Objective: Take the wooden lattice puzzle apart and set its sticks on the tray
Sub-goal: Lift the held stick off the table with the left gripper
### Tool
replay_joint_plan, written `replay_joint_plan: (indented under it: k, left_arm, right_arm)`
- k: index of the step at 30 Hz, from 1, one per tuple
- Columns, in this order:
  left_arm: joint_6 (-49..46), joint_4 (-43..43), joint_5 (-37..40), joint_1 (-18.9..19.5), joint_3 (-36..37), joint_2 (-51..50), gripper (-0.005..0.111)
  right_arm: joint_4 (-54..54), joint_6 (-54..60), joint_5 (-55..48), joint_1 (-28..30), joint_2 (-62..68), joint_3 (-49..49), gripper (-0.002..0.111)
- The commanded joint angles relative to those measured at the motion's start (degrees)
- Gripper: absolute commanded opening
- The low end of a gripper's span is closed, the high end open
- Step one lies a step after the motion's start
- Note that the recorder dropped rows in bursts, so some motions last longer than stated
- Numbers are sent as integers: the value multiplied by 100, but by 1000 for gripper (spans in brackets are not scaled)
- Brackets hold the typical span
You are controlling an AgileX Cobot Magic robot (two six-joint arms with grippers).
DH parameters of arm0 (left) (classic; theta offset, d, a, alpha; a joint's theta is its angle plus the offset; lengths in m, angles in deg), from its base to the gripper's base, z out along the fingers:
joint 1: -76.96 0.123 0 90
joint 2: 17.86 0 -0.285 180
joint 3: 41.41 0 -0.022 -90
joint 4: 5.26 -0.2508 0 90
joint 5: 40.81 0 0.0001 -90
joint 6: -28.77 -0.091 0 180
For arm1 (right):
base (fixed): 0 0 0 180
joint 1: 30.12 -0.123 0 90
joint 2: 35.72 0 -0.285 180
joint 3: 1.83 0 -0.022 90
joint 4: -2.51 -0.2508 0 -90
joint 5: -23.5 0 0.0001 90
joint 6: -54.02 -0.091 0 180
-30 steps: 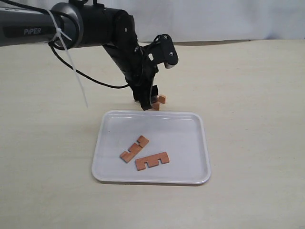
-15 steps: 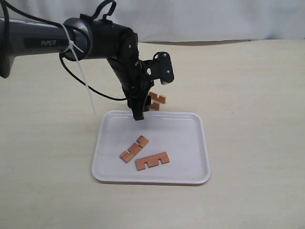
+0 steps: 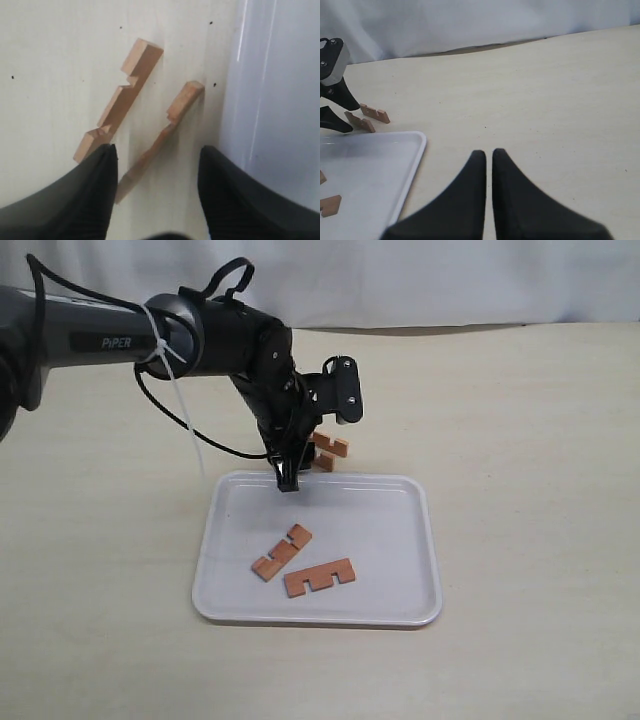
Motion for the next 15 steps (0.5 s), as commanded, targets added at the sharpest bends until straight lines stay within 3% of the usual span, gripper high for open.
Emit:
replay_joint_plan:
  k: [1,15]
  left_arm:
    - [-25,6,-222,13,-22,-21,48]
    - [-25,176,-313,13,-22,-113,48]
  right_arm:
    - [1,42,25,17,-27,-19,4]
    - [1,42,25,17,-27,-19,4]
